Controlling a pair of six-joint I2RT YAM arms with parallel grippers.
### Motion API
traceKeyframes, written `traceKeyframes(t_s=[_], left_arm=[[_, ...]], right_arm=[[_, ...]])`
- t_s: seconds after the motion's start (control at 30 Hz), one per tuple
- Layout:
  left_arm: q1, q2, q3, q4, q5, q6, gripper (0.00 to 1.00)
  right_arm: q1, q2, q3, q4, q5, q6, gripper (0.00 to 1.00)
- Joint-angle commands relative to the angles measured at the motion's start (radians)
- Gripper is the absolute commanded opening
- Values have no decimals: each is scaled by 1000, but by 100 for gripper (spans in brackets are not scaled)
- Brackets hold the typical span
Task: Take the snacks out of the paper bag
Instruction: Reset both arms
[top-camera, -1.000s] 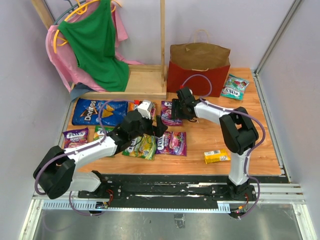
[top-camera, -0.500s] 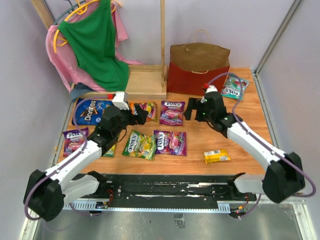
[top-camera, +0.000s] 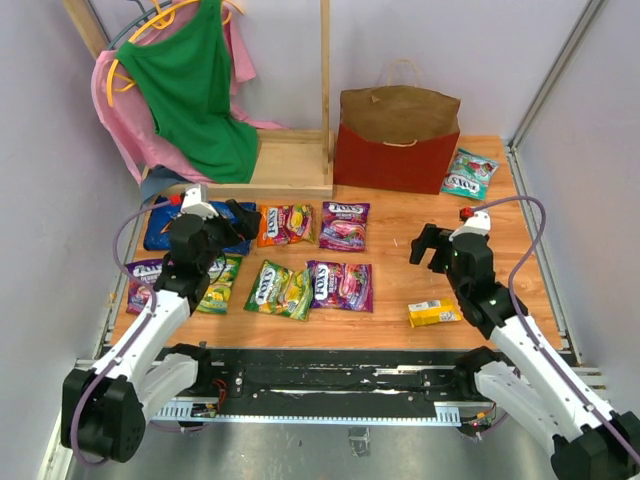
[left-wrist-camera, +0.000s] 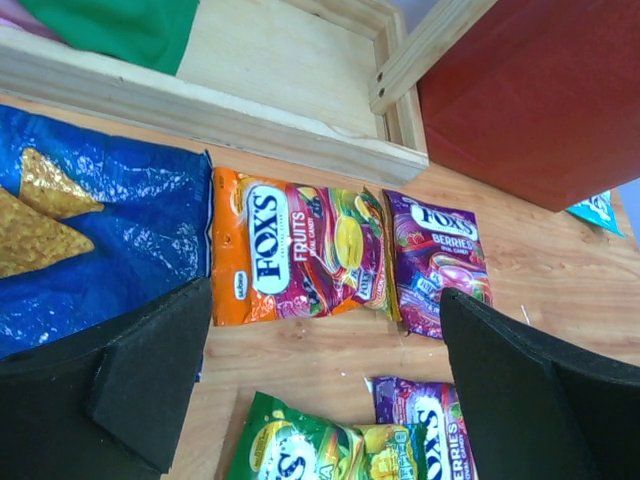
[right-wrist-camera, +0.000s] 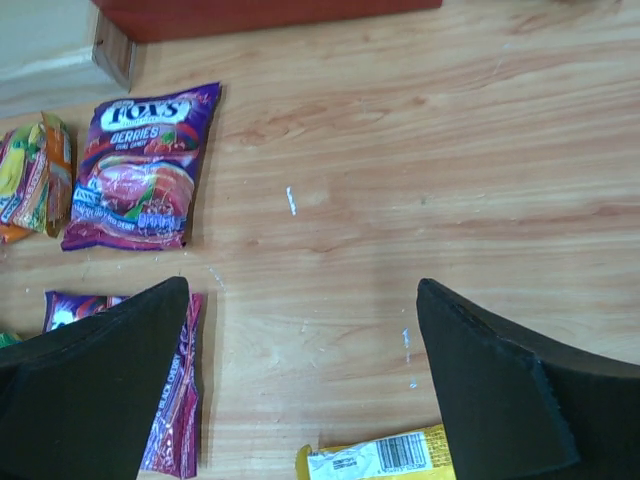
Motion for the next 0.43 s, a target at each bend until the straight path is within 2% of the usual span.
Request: traceKeyframes(t_s=[0.0,0.27,0.4], left_arm=[[4,5,-33,78,18,-17,100],[5,32,-36,121,40,-7,100],[4,29,-56,136,29,-4,100]], right_arm=[[-6,-39,-4,-5,97,-45,98],[-6,59,2,24,139,-21,99],[-6,85,-17,105,61,-50,98]])
